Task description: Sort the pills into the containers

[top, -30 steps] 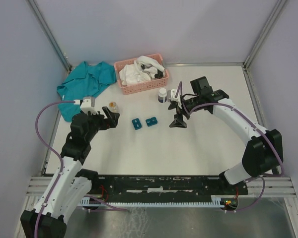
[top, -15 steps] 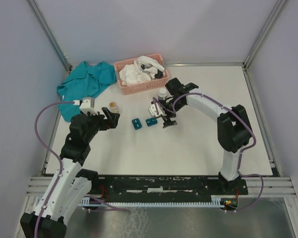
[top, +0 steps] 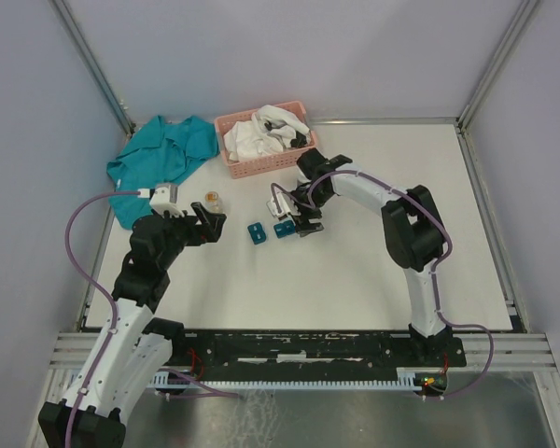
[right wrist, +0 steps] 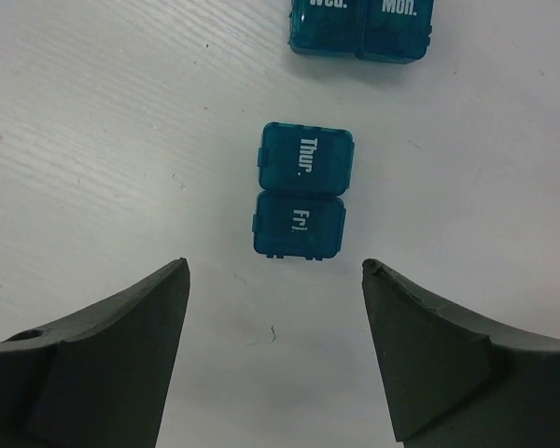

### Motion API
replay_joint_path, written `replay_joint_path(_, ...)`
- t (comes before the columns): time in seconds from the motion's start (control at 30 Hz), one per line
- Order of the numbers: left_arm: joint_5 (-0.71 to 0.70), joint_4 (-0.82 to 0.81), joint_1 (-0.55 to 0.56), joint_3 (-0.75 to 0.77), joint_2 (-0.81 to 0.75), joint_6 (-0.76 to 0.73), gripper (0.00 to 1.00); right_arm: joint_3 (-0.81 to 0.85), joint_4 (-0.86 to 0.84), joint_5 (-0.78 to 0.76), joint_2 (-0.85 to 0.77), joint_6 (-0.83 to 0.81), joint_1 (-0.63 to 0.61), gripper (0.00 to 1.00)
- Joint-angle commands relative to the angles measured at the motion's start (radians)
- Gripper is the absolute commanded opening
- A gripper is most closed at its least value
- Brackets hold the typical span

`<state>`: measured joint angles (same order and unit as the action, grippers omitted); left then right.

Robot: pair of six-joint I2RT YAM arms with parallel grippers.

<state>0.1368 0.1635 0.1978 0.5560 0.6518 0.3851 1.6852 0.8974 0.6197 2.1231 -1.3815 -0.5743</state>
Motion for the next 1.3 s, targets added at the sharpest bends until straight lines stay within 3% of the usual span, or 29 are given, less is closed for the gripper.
replay_joint_path(0.0, 0.024, -0.027, -0.006, 0.016, -0.009, 0.028, 0.93, 0.049, -0.027, -0.028, 0.028, 0.034, -0.016, 0.83)
replay_joint_path(0.4, 0.025, -0.026, -0.009, 0.015, -0.017, 0.028, 0.93, 0.077, -0.036, -0.052, 0.091, 0.067, -0.046, 0.76)
replay_joint_path(0.67, 0.035, -0.029, -0.01, 0.015, -0.023, 0.023, 0.93, 0.063, -0.028, -0.067, 0.088, 0.073, -0.056, 0.63)
replay_joint_path(0.93, 0.118, -0.067, -0.009, 0.0, -0.027, 0.016, 0.93, -0.024, -0.057, -0.063, 0.027, 0.085, -0.056, 0.5)
replay_joint_path(1.27, 0.249, -0.174, -0.009, -0.041, -0.036, 0.059, 0.92, -0.209, -0.037, -0.056, -0.125, 0.029, -0.056, 0.48)
